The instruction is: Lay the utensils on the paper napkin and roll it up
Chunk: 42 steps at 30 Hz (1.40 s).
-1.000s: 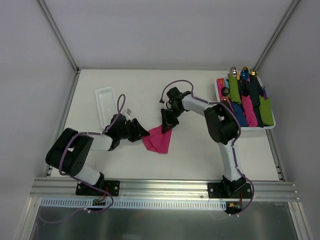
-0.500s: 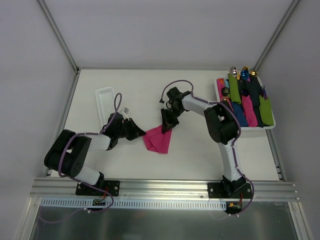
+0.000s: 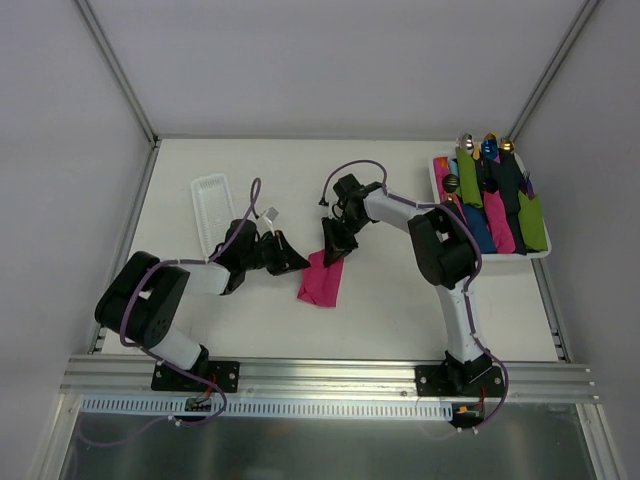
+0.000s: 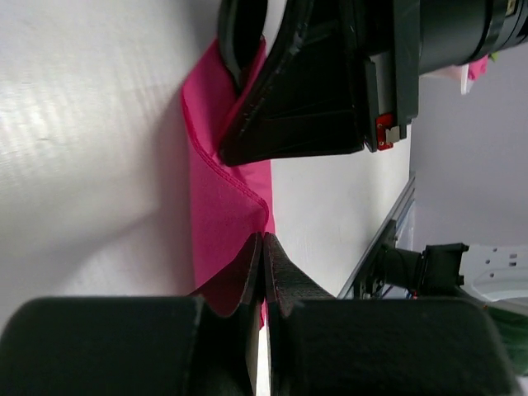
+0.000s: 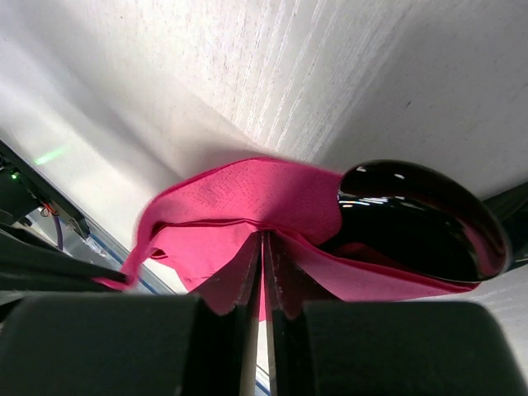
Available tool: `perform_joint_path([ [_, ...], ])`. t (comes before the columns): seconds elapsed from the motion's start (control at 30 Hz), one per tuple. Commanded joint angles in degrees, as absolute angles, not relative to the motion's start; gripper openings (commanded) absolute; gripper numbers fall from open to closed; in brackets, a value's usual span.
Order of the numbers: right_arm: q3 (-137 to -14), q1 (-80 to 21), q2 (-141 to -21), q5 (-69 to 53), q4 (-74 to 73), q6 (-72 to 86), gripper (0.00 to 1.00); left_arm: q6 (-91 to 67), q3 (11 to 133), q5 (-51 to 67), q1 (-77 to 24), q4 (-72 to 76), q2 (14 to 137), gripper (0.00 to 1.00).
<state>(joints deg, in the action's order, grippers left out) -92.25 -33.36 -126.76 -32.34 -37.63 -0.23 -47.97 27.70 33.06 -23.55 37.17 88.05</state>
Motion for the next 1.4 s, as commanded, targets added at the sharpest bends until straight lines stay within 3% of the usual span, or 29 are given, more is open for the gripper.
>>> perform_joint_path([
  [0.0,-92.5,-33.2,-128.1,-27.3,-39.1,-1.7,0.07,-46.6,30.3,34.2,-26.4,39.6,91.2,0.0],
  [0.53,-92.5,-33.1,-126.3,-28.7,-38.9,-2.5,0.08,-54.8,30.5,18.2,-31.1,29.1,99.8,0.0],
  [0.83,-90.5,-28.8,-119.5,-40.0,-36.0,-3.8,0.18,-54.2,32.8,14.7,-31.1,21.4,101.2,0.0],
  [1.07,-75.4,-22.6,-112.2,-53.8,-12.5,9.9,0.17,-54.8,32.9,14.0,-31.1,20.8,101.6,0.0],
  [1.37,-62.7,-22.1,-113.0,-54.2,14.2,28.8,0.12,-54.9,32.9,14.0,-30.8,20.7,101.7,0.0],
])
